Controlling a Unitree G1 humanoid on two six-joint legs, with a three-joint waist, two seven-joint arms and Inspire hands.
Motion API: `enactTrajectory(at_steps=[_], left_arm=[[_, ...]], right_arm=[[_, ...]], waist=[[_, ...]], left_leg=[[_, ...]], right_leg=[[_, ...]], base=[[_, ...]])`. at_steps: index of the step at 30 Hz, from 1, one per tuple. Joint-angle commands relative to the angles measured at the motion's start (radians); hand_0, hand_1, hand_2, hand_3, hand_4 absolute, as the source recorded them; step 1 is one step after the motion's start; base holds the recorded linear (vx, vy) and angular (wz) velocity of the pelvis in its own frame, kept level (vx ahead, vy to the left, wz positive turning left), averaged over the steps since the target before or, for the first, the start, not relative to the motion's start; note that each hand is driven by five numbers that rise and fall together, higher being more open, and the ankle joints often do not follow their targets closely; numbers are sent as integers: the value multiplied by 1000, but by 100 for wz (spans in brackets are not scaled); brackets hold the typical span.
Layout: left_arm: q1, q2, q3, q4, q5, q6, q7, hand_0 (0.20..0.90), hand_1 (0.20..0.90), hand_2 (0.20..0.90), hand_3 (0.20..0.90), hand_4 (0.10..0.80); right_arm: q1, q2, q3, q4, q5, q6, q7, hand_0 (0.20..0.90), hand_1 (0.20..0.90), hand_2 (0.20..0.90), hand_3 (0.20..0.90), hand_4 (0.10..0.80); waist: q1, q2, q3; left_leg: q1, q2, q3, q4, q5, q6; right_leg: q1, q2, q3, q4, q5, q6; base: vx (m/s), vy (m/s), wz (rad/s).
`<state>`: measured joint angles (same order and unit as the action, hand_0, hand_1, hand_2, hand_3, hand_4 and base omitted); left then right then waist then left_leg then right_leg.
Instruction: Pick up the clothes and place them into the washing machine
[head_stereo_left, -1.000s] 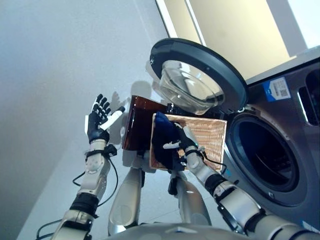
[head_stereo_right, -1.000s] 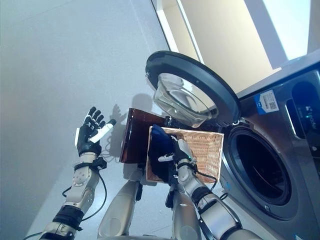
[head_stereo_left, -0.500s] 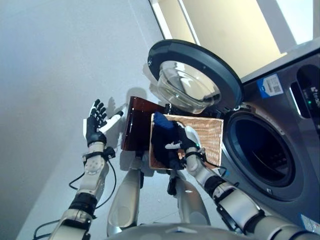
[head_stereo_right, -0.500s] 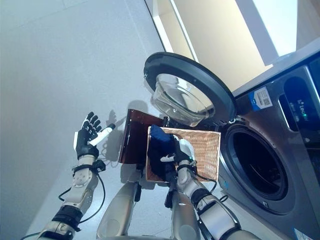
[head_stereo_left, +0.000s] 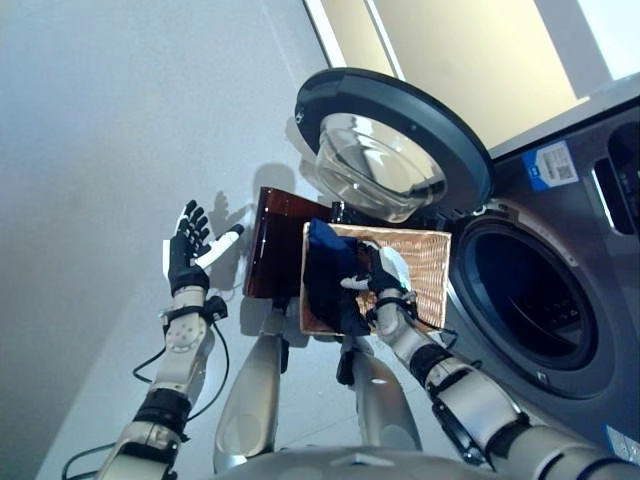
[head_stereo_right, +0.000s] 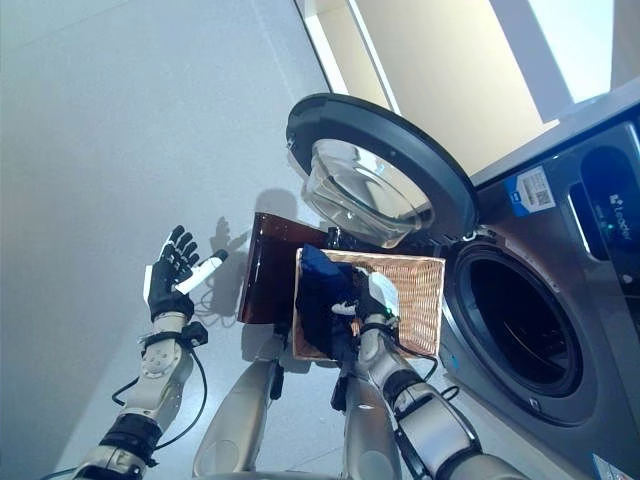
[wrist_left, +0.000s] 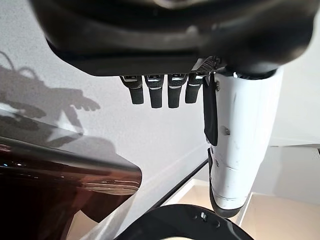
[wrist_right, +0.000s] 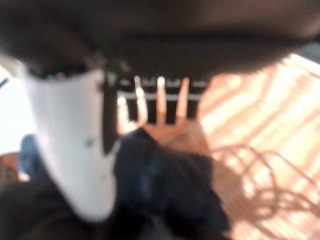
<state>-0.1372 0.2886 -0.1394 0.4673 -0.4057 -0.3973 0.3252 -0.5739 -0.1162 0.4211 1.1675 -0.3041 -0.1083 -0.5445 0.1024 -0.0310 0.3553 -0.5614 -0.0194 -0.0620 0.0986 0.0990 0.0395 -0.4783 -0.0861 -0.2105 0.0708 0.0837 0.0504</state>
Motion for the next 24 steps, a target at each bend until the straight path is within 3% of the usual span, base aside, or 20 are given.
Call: enactTrajectory(at_steps=[1, 24], left_arm=[[10, 25, 11, -113, 11, -96, -7, 900, 900, 900, 900, 800], [-1, 21, 8, -117, 11, -97, -1, 900, 900, 900, 900, 800]], right_arm=[[11, -21, 17, -26, 1, -24, -37, 200, 200, 200, 200, 300], [-21, -31, -1, -24, 20, -31, -49, 200, 200, 200, 200, 300]], waist=[[14, 13, -45], [9, 19, -66]], left_leg=[[-22, -74, 13, 19, -60, -7], [-56, -72, 15, 5, -56, -6]], right_leg=[[-45, -37, 29, -27, 65, 51], [-85, -32, 42, -31, 66, 46]], base=[[32, -8, -2], [9, -2, 0]])
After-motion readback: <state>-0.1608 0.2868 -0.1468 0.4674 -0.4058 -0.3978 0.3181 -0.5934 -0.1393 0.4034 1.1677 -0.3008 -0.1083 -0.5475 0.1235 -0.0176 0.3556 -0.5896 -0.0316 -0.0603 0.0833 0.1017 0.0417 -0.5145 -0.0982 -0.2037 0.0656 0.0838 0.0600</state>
